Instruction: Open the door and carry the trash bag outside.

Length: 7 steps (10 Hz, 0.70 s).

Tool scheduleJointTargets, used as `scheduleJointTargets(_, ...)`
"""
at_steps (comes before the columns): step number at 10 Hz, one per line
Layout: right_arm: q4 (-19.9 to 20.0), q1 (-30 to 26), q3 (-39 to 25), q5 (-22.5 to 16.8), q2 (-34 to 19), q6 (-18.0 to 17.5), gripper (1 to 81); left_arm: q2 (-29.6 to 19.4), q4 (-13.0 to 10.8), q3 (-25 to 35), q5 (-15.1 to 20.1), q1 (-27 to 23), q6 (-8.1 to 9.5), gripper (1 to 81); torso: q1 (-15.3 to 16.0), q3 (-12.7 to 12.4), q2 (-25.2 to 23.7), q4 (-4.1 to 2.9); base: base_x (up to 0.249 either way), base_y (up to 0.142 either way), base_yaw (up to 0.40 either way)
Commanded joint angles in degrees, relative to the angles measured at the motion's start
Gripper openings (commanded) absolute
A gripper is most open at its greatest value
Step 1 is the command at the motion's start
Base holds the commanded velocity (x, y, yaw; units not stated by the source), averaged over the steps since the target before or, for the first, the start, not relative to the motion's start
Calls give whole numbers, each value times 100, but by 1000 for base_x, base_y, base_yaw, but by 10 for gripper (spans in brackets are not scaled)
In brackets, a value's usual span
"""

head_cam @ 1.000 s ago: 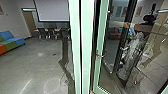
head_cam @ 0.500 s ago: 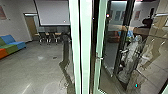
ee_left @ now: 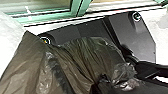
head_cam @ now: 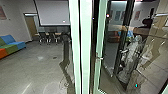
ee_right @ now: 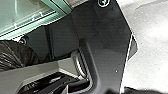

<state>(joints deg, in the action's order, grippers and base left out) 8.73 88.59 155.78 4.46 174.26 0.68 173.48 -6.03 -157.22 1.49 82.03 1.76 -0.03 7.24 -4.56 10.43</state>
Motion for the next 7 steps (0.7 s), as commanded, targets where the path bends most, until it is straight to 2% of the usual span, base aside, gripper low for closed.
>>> scheduleJointTargets(1, -20, -232, -5, -341, 23, 28, 811, -6, -38, -2, 300, -349, -9, 10, 3, 0, 0, 0, 0, 0, 0)
scheduleJointTargets(7, -20, -240, -5, -341, 58, 28, 811, 11, -38, -2, 300, -341, -17, 10, 3, 0, -2, -2, 0, 0, 0)
